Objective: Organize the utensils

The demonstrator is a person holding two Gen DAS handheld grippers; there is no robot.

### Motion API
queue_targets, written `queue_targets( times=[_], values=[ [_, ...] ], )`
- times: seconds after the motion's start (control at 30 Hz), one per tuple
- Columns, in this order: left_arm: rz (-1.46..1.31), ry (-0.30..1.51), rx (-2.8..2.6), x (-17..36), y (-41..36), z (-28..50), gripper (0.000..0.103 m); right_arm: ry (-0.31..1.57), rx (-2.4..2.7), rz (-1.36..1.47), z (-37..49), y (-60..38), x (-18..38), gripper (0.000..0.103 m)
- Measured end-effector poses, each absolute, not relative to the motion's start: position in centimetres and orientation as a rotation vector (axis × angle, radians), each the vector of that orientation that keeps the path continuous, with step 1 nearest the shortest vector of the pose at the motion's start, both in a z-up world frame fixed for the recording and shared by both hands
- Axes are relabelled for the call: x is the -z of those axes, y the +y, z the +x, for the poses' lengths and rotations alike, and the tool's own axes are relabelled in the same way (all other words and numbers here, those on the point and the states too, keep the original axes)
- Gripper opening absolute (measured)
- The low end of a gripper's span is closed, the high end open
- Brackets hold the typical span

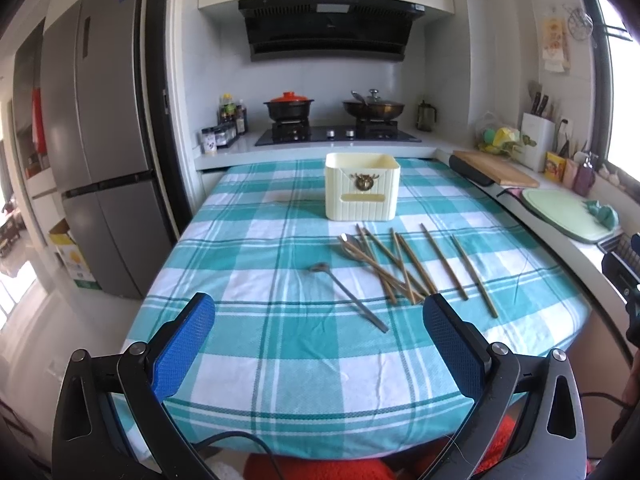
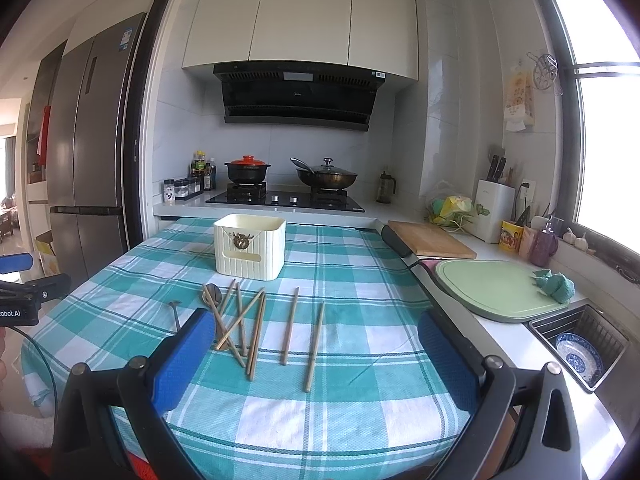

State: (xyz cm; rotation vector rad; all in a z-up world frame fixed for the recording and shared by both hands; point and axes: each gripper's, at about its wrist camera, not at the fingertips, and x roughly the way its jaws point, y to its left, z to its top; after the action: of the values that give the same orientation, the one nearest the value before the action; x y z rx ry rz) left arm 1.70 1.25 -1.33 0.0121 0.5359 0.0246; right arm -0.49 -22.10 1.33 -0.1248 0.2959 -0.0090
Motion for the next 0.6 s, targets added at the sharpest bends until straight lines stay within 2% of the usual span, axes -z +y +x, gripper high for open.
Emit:
queue_targets(
  times=[0.6],
  values=[
    [0.012,0.553,-0.024,1.68,1.27,1.93,0.103,0.301,0.017,-0.124,-0.17,-22.3,-1.13,0.103]
  ],
)
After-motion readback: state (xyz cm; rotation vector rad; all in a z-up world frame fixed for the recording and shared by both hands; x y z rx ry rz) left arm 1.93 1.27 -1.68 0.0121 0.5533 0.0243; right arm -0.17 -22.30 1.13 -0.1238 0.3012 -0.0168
